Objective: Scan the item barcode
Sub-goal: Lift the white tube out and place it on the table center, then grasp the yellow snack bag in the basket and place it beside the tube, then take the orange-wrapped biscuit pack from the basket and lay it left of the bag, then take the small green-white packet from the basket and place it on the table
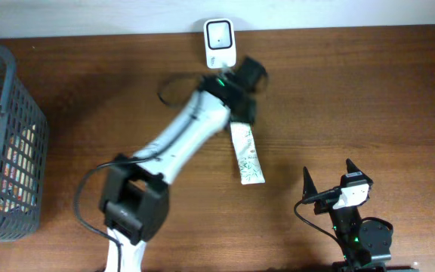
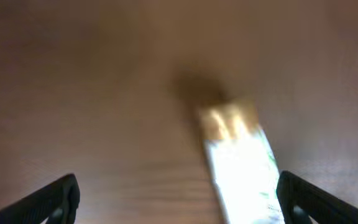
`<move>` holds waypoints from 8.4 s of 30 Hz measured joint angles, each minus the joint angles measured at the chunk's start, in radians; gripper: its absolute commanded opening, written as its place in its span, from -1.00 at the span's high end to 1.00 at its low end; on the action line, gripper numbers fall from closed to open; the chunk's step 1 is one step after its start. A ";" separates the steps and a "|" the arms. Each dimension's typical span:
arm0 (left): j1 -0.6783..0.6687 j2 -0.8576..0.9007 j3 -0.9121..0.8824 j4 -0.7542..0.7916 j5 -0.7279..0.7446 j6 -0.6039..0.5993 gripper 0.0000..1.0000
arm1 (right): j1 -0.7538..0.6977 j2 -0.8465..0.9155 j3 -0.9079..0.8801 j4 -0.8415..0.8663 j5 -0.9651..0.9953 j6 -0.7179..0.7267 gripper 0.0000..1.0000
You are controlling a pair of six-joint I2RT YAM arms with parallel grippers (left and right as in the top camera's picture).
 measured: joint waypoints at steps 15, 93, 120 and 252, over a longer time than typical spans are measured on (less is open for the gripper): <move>1.194 -0.186 0.577 -0.425 0.268 0.331 -0.98 | 0.000 0.000 0.000 0.000 0.000 0.000 -0.97; 0.193 -0.246 -0.654 0.429 0.502 -0.277 -0.98 | 0.000 0.000 0.000 0.000 0.000 0.000 -0.97; 1.292 -0.175 0.009 0.101 0.149 0.619 -0.91 | 0.000 0.000 0.000 0.000 0.000 0.000 -0.97; 1.202 -0.745 -0.565 0.734 0.009 0.809 1.00 | 0.000 0.000 0.000 0.000 0.000 0.000 -0.97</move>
